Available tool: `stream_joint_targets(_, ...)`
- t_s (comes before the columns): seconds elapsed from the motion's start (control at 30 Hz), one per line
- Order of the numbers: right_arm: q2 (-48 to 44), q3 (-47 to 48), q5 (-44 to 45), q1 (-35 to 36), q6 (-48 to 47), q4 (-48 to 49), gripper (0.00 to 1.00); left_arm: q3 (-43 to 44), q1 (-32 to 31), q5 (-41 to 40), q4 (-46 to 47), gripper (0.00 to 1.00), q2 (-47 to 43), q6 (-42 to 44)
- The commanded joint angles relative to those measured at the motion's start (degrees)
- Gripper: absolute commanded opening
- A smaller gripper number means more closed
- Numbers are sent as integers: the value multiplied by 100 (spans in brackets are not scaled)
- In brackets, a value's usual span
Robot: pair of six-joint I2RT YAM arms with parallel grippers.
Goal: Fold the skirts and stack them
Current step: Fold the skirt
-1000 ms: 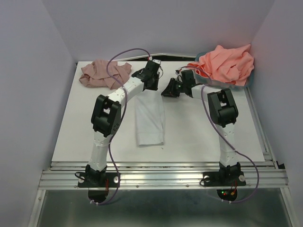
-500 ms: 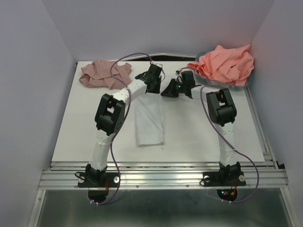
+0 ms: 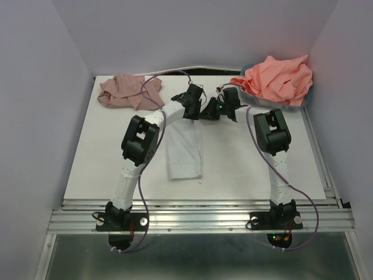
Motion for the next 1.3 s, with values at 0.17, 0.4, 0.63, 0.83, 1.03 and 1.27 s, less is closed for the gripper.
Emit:
stream_joint_targets(0.17,183,114,68,50,0,61,10,343,-52,-167,30,37,138,-66)
stream_joint_targets(0.4,191,114,77,50,0,79,10,335,-61,-282,-6,18,68,-74)
stream_joint_targets(0.63,156,9,77,50,61,158,10,45,-69,-185,117,6,-432,-92)
stream_joint_targets(0.83,139,-27,95,50,114,228,10,-236,-245,-150,258,5,-819,-109)
stream_joint_targets(1.03,121,-18,86,50,149,246,10,-193,-342,-123,267,5,-776,-101)
stream_joint_targets(1.27,112,-26,51,50,175,272,10,159,-333,-193,109,12,-363,-101)
